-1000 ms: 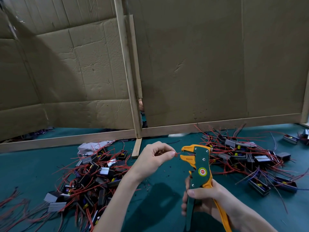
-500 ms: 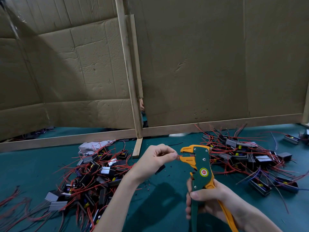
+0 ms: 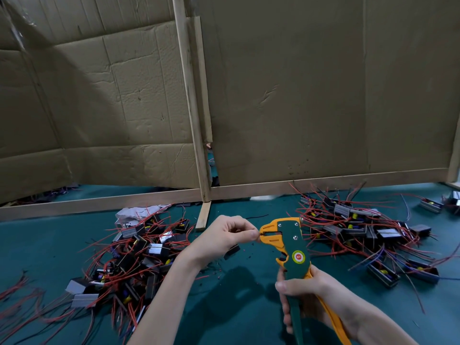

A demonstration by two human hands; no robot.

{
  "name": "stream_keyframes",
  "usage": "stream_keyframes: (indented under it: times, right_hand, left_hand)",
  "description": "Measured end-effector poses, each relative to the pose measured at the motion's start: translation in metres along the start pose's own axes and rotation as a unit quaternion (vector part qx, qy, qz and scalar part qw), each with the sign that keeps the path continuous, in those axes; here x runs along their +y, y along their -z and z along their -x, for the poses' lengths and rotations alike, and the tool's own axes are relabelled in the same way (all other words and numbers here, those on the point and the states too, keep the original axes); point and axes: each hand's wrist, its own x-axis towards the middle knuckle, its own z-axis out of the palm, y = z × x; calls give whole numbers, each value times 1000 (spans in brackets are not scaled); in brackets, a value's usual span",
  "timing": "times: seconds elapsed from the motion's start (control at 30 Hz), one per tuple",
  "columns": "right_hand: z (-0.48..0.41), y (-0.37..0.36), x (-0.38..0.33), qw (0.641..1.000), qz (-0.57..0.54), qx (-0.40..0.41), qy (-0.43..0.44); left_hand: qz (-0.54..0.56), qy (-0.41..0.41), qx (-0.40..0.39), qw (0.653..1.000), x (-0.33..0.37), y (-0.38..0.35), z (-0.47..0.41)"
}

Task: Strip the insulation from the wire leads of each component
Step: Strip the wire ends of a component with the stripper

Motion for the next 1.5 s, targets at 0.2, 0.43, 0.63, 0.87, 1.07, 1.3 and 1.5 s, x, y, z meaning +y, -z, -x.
stream_keyframes:
  times: [0.2,0.43,0.63,0.87,1.07,1.3,1.5]
  right_hand:
    - [0,-17,3,996,18,89,-9]
    - [-11,-15,3,989,-130,76,-7]
    - [-18,1,6,973,-194,115,-41]
    - [-20,11,7,955,-276,70,-80]
    - [-19,18,8,954,-287,47,-79]
    - [-25,19,9,948,-303,98,-25]
    - [-22,17,9,959,-262,109,13]
  left_hand:
    - [32,17,-19,999,-8,-1,-1]
    - [-57,47,60,995,-26,-12,-12]
    - [-146,19,296,944,-15,-3,-17]
    - [-79,-134,276,948,44,-61,-77]
    - [-111,-89,-86,986,68,-123,-110]
    - [-172,-26,14,985,33,-56,-52]
    - [-420,180,150,877,-32,34,-4]
